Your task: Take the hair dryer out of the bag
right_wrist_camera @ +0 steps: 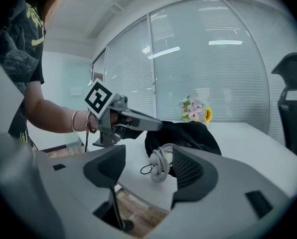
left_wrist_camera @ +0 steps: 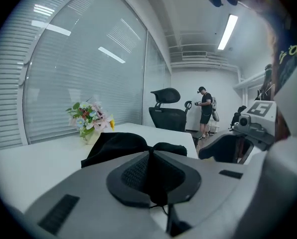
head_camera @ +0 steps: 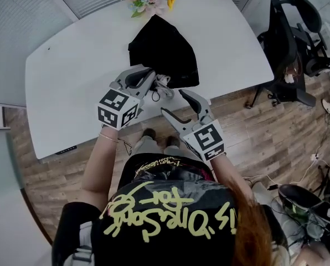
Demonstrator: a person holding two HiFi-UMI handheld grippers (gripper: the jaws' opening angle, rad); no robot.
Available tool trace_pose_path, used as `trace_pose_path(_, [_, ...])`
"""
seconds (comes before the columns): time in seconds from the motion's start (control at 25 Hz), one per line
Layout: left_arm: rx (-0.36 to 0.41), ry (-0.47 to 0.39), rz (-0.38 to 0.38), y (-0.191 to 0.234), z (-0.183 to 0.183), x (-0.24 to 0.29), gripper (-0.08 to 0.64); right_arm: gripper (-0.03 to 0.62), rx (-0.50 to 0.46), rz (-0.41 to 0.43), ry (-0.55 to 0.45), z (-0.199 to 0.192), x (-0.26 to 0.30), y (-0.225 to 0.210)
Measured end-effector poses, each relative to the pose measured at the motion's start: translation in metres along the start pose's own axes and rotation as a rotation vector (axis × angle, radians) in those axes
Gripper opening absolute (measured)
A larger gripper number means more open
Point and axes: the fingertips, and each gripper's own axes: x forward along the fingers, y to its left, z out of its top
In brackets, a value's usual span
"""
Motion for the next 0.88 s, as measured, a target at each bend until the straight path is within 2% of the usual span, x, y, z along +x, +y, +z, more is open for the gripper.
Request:
trace_pose_path(0.2, [-0.001,0.018,-0.004,0.014,-0.001,0.002,0.02,0.285,-0.023,-0.056,0.087,-0.007,0.03,-0.007])
trace_pose_path(0.36, [-0.021,0.017,-0.034,0.022,0.001,0.004,0.02,0.285,0.112,-0.091,0.115,-0.012,0.05,-0.019])
trace_pose_path(0.52, [-0.02,0.028,-0.085,0.029,-0.002,0.01,0.02,0.285,0.203,-0.183,0.116,-0.01,0.058,-0.041])
trace_pose_path(0.88, [-0.064,0.026,-0.203,0.037,-0.014,0.012,0.02,0.285,0.206,-0.343,0.188,-0.015,0.079,-0.062])
